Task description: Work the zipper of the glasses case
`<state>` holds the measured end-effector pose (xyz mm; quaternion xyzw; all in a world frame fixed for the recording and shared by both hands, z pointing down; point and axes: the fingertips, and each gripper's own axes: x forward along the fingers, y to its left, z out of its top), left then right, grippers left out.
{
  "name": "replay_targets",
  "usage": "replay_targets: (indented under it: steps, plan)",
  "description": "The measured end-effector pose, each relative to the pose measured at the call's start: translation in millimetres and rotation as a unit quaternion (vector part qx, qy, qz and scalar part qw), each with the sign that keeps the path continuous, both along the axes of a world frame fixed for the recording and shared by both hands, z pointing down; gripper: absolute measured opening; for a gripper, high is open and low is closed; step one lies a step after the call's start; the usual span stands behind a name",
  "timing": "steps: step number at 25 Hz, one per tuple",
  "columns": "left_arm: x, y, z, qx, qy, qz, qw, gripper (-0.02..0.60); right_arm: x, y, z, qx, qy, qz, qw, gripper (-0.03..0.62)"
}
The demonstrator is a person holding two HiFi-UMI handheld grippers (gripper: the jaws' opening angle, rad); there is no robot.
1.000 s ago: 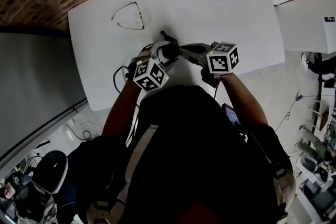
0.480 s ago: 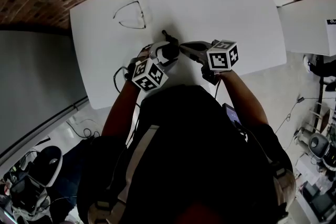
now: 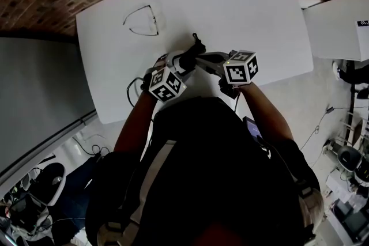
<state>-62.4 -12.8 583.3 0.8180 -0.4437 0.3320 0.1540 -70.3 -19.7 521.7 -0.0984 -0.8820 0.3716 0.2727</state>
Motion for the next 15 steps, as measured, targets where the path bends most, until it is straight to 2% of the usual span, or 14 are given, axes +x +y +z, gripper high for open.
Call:
replay_targets:
  steps: [4, 6, 12, 15]
  plan:
    - [-3, 4, 7, -0.015, 0.018, -0.013, 0.9996, 0.279, -3, 1, 7, -0.013, -0.003, 0.019, 1.0, 0.006]
    - [-6, 13, 9, -0.023, 0.015, -0.012, 0.9996, 0.305, -6, 2, 13, -0.007, 0.006, 0.022, 1.0, 0.006]
    - [-27, 49, 15, -0.043, 0.019, -0.047, 0.9978, 0.308, -9, 13, 35, 0.001, 0.034, -0.001, 0.999, 0.006]
    - [-38, 61, 19, -0.044, 0.024, -0.072, 0.9962, 0.308, -9, 18, 49, 0.028, 0.053, -0.016, 0.998, 0.007]
